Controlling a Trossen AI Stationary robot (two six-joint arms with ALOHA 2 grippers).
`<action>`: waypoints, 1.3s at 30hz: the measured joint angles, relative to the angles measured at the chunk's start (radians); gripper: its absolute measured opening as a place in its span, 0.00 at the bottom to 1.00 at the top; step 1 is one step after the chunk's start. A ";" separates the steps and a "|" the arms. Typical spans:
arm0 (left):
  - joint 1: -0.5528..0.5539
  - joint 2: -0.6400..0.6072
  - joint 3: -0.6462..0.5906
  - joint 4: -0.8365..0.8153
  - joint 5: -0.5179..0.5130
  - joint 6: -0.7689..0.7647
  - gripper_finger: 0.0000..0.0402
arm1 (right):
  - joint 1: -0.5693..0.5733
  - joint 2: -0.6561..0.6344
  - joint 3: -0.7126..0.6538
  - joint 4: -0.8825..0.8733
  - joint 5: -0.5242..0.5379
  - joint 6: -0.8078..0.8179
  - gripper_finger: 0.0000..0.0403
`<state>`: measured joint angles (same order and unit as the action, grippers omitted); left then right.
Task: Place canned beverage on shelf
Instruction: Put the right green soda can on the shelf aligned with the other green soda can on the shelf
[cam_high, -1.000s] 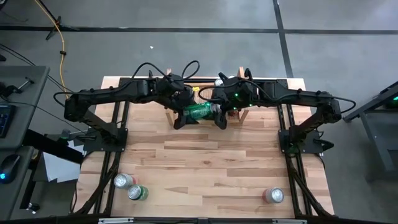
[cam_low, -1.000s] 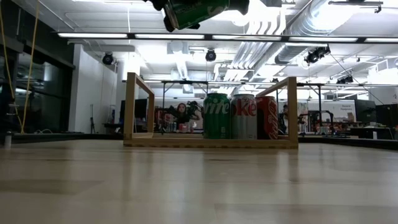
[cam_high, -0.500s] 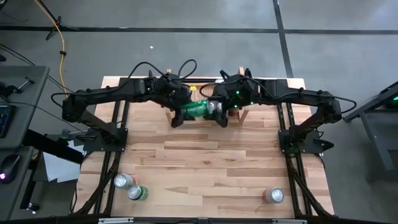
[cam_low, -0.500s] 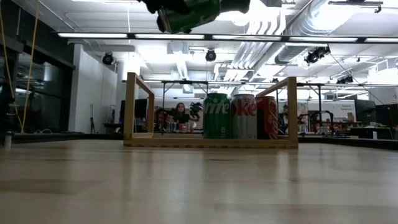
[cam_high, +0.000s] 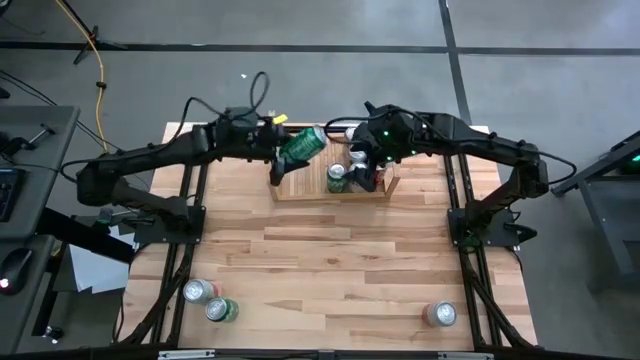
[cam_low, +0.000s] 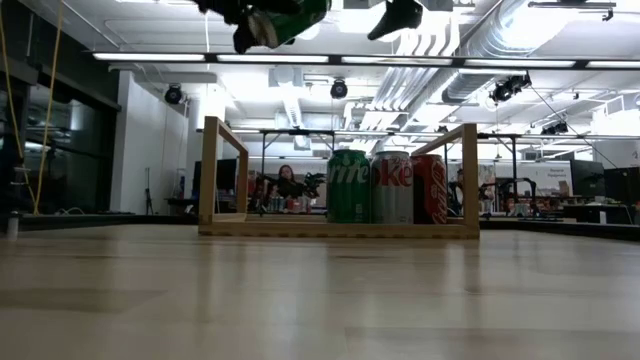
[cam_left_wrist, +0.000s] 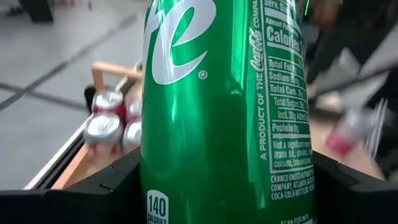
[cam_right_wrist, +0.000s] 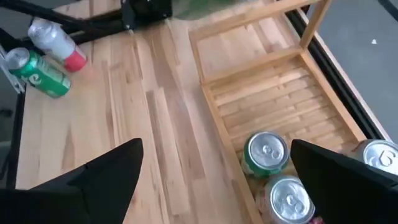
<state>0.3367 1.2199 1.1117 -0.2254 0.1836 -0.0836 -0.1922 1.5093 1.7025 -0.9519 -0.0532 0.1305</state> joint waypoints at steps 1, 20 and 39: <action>0.002 -0.013 -0.055 0.100 0.007 -0.043 0.70 | 0.000 0.000 -0.004 -0.006 0.000 -0.006 0.98; -0.038 0.171 -0.289 0.935 -0.250 -0.304 0.70 | -0.176 0.006 -0.100 0.635 -0.082 0.269 0.98; -0.062 0.224 -0.194 0.920 -0.428 -0.126 0.70 | -0.154 0.088 -0.101 0.800 0.034 0.375 0.96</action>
<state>0.2744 1.4441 0.9176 0.6947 -0.2445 -0.2097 -0.3458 1.5970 1.6012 -0.1522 -0.0197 0.5051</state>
